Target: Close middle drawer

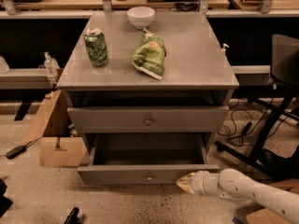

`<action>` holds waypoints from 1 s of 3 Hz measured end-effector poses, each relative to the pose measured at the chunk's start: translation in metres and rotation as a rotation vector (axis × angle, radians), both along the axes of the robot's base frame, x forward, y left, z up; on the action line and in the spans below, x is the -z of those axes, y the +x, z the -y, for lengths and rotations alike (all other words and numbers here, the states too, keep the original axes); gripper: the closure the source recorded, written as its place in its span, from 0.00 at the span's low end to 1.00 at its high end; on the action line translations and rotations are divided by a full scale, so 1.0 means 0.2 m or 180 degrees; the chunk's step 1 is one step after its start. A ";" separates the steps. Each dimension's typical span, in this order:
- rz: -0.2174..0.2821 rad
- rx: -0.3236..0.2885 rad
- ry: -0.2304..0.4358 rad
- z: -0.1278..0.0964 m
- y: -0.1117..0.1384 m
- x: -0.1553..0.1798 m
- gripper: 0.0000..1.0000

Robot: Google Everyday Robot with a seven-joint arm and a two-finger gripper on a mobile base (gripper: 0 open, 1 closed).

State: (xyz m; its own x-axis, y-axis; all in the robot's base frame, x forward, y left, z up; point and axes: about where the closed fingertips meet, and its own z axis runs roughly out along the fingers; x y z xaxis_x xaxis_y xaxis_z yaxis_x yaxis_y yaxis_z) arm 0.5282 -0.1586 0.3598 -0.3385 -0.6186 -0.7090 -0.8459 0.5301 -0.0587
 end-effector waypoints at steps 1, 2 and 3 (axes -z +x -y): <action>0.0016 0.0002 -0.0002 0.01 0.02 -0.01 1.00; 0.0042 0.0013 -0.0008 0.03 0.07 -0.02 1.00; 0.0042 0.0013 -0.0008 0.03 0.07 -0.02 1.00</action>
Offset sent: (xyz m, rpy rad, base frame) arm 0.2172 -0.0499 0.0426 -0.0386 -0.1479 -0.0643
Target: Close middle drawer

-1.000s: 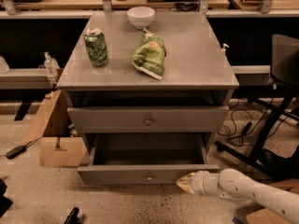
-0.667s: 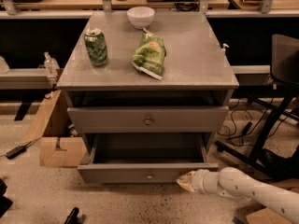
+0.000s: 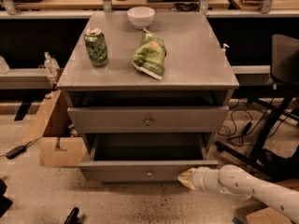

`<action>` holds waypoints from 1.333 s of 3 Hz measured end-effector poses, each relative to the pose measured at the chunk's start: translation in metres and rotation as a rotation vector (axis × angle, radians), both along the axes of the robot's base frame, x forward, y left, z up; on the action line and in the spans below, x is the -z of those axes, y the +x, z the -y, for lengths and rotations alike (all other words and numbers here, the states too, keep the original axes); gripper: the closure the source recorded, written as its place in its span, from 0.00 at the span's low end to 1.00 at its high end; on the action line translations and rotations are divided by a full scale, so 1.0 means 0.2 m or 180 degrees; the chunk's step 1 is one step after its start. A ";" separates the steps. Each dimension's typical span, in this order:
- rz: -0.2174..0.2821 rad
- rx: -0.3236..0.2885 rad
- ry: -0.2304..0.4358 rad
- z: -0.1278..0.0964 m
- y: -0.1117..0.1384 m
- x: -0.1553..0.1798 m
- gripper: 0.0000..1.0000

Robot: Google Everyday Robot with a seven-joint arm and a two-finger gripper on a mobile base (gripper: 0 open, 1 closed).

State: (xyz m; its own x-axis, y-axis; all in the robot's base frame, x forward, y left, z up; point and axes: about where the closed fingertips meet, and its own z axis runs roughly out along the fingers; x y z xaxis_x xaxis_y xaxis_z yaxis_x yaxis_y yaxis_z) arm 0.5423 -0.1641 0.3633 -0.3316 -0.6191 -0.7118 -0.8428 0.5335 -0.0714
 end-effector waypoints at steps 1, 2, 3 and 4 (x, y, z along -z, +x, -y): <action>0.0030 0.0022 -0.0008 0.02 0.09 -0.01 1.00; 0.0030 0.0022 -0.0008 0.02 0.08 -0.01 1.00; 0.0064 0.0045 -0.0016 0.04 0.19 -0.03 1.00; 0.0064 0.0045 -0.0016 0.04 0.18 -0.03 1.00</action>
Offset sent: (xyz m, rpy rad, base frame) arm 0.2711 -0.0498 0.0409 -0.0339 -0.1288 -0.0949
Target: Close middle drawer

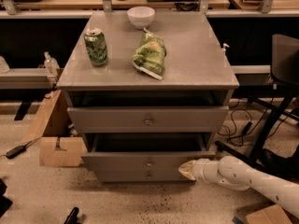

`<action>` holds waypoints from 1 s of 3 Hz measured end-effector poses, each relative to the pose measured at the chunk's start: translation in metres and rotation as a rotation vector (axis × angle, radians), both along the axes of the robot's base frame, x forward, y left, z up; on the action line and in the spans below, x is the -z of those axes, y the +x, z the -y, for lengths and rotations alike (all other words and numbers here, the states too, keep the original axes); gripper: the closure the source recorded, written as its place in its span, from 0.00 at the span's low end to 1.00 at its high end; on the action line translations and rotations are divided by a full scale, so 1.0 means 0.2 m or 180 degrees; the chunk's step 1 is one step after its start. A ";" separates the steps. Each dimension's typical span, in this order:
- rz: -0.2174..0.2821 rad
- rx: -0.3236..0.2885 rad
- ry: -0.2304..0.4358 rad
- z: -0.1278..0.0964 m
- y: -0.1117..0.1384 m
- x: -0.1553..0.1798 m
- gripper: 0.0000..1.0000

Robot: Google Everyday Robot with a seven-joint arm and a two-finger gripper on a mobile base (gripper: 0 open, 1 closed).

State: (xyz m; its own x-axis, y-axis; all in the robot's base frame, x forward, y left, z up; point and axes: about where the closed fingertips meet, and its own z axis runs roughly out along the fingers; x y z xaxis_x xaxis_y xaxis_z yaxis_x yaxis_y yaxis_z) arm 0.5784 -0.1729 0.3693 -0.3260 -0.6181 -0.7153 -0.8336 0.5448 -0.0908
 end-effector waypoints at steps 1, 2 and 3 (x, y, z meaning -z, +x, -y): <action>0.0038 0.0028 -0.0007 0.02 0.14 -0.03 1.00; 0.0046 0.0033 -0.0008 0.03 0.15 -0.03 1.00; 0.0112 0.0071 -0.0026 0.06 0.36 -0.09 1.00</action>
Offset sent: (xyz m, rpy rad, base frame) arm 0.2573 -0.0430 0.0561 -0.0236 -0.1132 -0.0799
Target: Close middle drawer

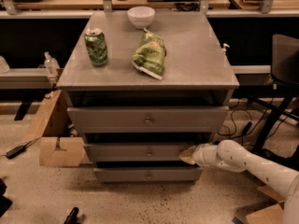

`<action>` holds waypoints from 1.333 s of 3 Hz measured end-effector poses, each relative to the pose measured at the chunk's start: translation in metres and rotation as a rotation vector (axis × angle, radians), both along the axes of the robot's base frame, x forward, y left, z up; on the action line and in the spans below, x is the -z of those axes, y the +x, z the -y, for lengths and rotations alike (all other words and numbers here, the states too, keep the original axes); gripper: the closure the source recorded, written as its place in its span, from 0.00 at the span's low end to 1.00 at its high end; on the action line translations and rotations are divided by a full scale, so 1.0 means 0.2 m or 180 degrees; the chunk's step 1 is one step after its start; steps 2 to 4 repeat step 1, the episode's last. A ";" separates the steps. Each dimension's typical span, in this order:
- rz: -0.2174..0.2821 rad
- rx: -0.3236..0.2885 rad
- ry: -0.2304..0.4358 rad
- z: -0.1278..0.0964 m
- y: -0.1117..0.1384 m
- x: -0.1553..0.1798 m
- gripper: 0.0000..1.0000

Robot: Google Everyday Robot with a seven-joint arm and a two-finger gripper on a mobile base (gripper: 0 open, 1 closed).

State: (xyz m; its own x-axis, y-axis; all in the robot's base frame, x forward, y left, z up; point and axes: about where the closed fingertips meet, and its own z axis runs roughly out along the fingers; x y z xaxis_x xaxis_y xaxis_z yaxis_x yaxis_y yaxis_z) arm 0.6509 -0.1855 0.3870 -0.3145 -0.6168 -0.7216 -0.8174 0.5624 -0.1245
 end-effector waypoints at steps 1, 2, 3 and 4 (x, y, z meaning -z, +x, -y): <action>0.0000 0.0000 0.0000 0.00 -0.01 0.00 1.00; 0.0000 0.0000 0.0000 0.00 -0.01 0.00 1.00; 0.0000 0.0000 0.0000 0.00 -0.01 0.00 1.00; 0.0000 0.0000 0.0000 0.00 -0.01 0.00 1.00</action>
Offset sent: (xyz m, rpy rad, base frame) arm 0.0000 0.0000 0.0000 0.0000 0.0000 0.0000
